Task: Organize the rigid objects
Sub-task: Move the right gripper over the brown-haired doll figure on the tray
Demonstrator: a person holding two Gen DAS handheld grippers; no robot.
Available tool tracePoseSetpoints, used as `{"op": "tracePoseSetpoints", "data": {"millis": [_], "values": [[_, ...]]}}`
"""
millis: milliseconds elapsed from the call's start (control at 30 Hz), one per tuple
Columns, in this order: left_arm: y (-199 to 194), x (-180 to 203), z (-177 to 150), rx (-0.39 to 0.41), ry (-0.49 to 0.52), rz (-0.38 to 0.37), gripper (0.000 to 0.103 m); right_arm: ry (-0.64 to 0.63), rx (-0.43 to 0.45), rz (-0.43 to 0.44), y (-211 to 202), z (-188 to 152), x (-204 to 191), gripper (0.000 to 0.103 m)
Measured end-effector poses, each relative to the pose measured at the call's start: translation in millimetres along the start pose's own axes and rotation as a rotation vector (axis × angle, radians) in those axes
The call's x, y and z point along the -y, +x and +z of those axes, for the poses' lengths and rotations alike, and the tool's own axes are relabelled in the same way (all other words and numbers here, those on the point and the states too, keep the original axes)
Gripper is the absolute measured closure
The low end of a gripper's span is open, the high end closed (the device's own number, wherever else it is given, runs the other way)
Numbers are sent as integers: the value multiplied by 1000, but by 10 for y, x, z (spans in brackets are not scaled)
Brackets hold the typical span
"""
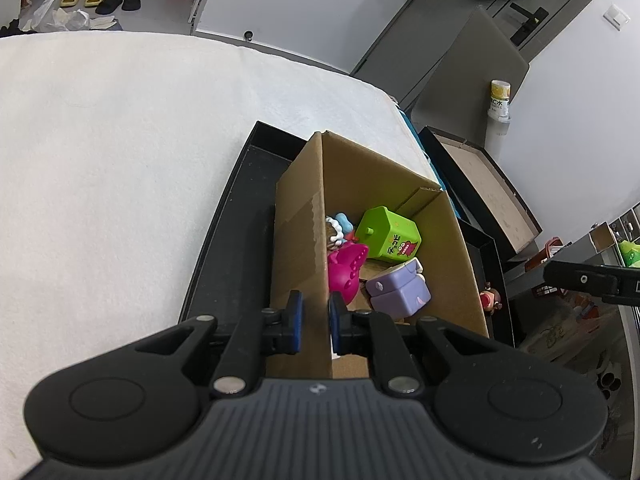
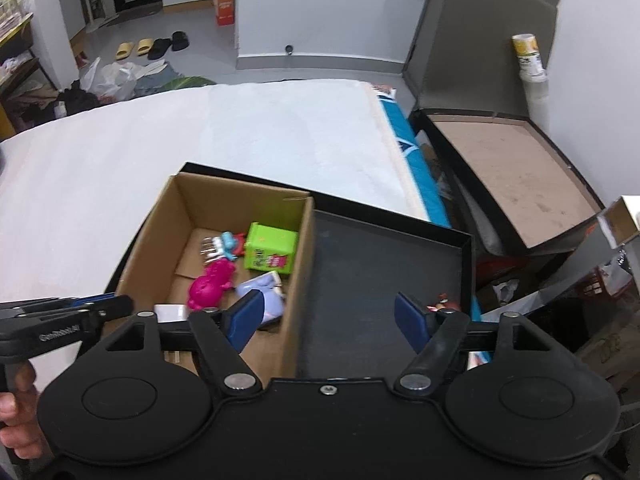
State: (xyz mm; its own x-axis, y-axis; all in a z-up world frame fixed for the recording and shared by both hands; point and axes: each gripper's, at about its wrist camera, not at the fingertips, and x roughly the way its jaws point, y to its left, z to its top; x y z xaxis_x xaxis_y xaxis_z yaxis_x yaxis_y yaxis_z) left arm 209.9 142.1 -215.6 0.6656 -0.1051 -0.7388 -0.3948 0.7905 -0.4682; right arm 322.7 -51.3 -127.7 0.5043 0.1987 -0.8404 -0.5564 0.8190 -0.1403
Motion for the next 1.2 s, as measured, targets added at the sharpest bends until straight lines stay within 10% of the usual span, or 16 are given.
{"op": "tracePoseSetpoints", "data": {"millis": [833, 1200], "values": [[5, 32, 0, 9, 9, 13, 90, 193, 3, -29, 444, -193, 886, 25], [-4, 36, 2, 8, 10, 14, 90, 234, -70, -2, 847, -236, 1059, 52]]}}
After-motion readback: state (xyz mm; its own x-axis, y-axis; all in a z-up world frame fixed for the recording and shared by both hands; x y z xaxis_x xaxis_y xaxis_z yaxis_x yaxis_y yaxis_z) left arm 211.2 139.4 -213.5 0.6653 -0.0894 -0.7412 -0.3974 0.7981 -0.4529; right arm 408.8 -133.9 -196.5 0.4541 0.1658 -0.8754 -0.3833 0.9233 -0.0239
